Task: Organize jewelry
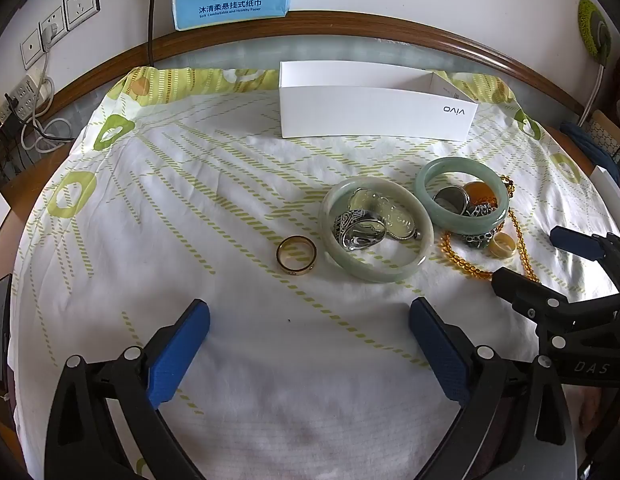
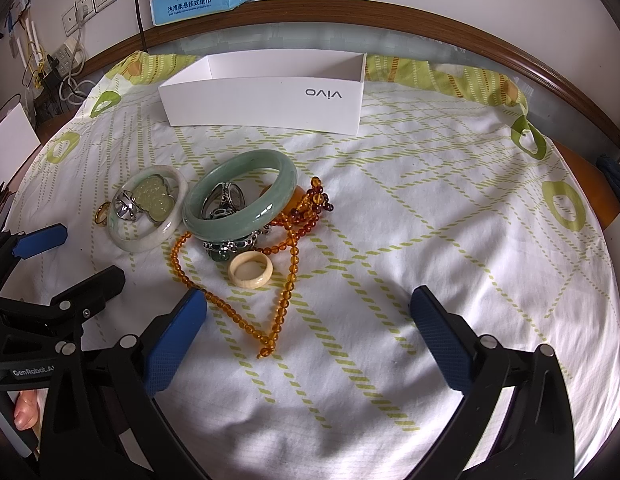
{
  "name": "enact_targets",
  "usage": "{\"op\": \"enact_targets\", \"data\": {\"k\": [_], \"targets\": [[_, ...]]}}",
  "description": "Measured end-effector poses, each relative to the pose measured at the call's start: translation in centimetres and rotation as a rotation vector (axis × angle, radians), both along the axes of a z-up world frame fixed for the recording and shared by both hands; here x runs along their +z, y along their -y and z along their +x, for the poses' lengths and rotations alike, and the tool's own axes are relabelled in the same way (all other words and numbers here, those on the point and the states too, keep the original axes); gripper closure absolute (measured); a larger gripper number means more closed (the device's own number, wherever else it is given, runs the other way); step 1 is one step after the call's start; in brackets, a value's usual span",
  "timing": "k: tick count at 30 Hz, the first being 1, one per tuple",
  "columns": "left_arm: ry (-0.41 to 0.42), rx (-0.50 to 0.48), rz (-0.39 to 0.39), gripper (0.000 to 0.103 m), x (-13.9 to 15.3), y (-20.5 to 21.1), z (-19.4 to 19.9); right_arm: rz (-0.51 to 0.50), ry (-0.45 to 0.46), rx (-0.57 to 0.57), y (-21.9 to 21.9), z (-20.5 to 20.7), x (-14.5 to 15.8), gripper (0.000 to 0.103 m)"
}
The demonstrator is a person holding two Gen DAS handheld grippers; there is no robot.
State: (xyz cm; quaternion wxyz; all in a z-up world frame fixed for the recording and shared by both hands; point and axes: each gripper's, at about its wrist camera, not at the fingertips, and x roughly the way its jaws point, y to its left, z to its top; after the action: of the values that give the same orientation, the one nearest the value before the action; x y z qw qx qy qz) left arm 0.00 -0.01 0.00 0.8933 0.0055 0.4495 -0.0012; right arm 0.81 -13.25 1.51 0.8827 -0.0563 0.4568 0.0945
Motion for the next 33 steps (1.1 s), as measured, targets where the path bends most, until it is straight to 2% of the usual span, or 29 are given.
{"op": "enact_targets", "data": {"k": [9, 14, 17, 19, 22, 24, 25, 26, 27, 30, 33], "targets": [[-0.005, -0.010, -0.002, 0.003, 0.0, 0.0, 0.0, 0.013, 0.007, 0.003, 0.4, -0.1, 0.0, 0.004], [-0.001, -0.074, -0.063, 0.003, 0.7, 0.1, 0.5, 0.115, 0.084, 0.019, 1.4, -1.3, 1.2, 0.004], [-0.021, -0.119, -0.042, 0.004, 0.8, 1.0, 1.8, 0.208, 0.170, -0.001, 2.3, -1.5, 1.9, 0.004], [-0.031, -0.140, -0.026, 0.004, 0.7, 1.6, 2.6, 0.234, 0.171, -0.023, 2.9, -1.4, 2.1, 0.004], [-0.026, -0.164, 0.027, 0.012, 0.4, 2.4, 4.0, 0.272, 0.134, -0.045, 3.8, -1.2, 2.0, 0.004], [-0.022, -0.164, -0.002, 0.013, 0.2, 2.0, 4.6, 0.278, 0.113, -0.056, 4.2, -1.1, 1.9, 0.004], [-0.010, -0.162, -0.007, 0.019, 0.2, 1.7, 4.6, 0.294, 0.102, -0.062, 4.4, -1.0, 1.7, 0.004], [0.002, -0.160, 0.003, 0.029, 0.3, 1.6, 4.6, 0.308, 0.092, -0.069, 4.7, -0.9, 1.6, 0.004], [0.012, -0.164, 0.001, 0.034, 0.5, 1.5, 4.4, 0.321, 0.085, -0.074, 4.9, -0.8, 1.5, 0.004], [0.022, -0.144, -0.020, 0.034, 0.6, 0.7, 3.8, 0.359, 0.066, -0.087, 5.4, -0.6, 1.4, 0.004], [0.028, -0.126, -0.043, 0.034, 0.8, 0.0, 3.7, 0.333, 0.092, -0.054, 4.8, -0.9, 1.6, 0.004]]}}
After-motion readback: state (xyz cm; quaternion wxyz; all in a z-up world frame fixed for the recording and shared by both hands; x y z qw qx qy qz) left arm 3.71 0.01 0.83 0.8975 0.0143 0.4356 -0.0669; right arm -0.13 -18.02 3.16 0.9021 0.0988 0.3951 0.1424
